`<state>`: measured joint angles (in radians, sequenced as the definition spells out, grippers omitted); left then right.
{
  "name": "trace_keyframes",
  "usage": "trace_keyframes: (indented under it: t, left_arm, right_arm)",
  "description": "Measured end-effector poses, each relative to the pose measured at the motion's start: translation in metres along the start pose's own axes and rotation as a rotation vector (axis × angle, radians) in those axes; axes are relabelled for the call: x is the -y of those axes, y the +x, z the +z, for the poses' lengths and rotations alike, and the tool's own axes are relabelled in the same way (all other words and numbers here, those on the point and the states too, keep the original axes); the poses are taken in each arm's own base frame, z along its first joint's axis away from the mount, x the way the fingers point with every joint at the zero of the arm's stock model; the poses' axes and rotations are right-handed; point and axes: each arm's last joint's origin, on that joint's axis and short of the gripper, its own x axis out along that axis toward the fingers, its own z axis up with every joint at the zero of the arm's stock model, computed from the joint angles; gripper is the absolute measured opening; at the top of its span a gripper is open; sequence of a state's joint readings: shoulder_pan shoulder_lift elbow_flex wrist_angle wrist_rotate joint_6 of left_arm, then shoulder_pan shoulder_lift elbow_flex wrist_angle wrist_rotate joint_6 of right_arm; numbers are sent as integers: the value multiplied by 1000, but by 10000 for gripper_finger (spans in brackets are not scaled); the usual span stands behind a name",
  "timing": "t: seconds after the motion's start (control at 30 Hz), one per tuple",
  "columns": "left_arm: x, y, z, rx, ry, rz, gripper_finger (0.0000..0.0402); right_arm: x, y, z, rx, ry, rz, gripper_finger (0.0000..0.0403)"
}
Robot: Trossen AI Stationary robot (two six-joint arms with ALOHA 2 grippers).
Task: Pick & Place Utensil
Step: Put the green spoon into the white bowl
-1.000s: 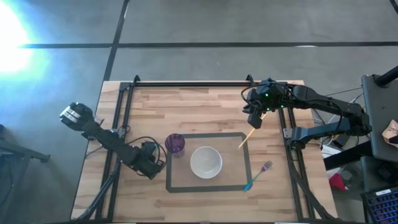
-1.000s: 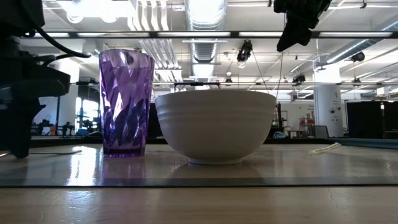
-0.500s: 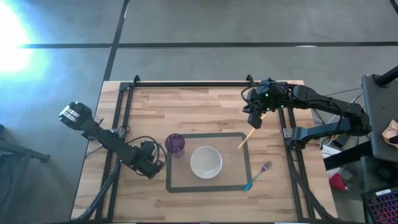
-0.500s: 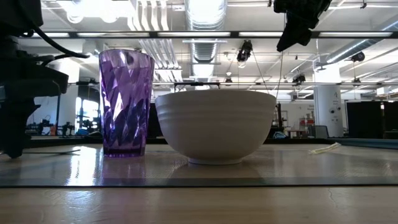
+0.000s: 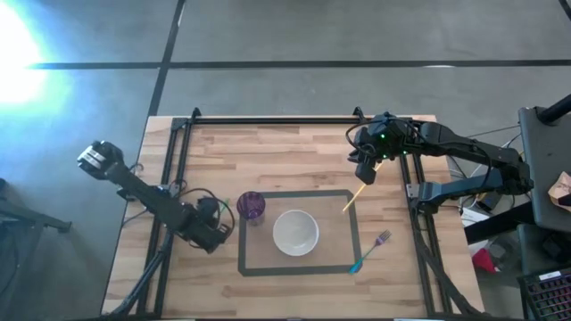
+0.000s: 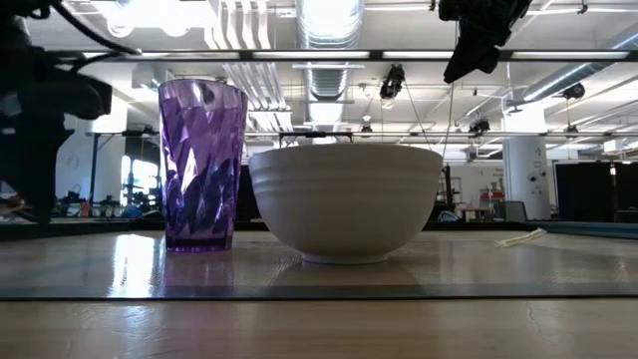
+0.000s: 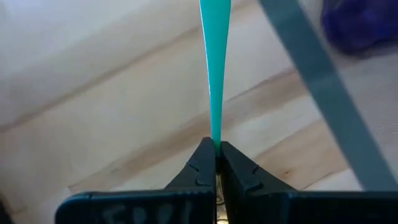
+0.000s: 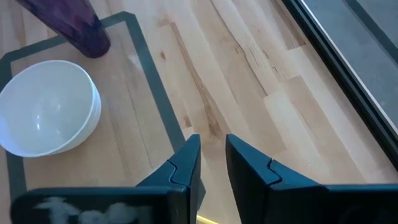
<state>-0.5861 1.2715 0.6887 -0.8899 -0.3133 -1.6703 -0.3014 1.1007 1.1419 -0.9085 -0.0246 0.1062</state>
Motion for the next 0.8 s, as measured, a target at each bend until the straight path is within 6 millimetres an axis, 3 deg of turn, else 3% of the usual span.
trace_keyframes:
  t: [0.47, 0.8]
  left_arm:
    - [-17, -31, 18, 220, 1, -131, 3]
    - [-27, -47, 29, 412, 22, -205, 3]
  right_arm:
    - [0, 0, 0, 0, 6, 0, 59]
    - [0, 0, 0, 0, 7, 0, 70]
